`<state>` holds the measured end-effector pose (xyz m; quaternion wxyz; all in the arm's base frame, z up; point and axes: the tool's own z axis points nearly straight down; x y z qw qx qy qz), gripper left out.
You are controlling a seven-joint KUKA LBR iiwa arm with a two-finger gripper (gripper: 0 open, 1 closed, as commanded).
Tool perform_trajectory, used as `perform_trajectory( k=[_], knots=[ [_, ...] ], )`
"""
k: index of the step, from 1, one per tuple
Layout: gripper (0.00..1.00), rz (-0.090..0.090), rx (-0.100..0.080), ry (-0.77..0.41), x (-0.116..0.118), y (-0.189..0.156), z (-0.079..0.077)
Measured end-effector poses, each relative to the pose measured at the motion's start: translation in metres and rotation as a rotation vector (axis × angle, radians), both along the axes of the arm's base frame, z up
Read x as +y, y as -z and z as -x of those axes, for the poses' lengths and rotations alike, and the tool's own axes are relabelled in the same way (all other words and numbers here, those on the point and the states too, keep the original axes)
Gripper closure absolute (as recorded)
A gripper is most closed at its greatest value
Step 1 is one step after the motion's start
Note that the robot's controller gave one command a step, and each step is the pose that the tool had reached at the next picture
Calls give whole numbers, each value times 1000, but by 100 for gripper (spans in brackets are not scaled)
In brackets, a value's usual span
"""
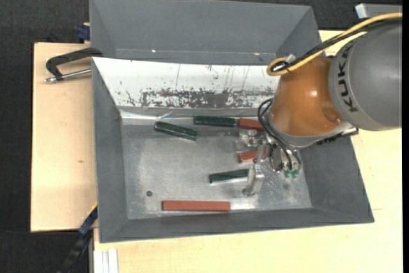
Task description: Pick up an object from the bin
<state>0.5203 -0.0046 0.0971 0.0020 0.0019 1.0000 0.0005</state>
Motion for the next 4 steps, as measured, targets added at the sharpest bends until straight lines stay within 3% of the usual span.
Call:
perform_trajectory(
  k=[1, 2, 3, 4],
  knots=[
    [0, 0, 5, 5, -8, 10, 13],
    [0, 0, 5, -100, -12, 8, 19],
    [100, -1, 4, -3, 10, 27, 13],
    [100, -1, 4, -3, 10, 27, 13]
  ],
)
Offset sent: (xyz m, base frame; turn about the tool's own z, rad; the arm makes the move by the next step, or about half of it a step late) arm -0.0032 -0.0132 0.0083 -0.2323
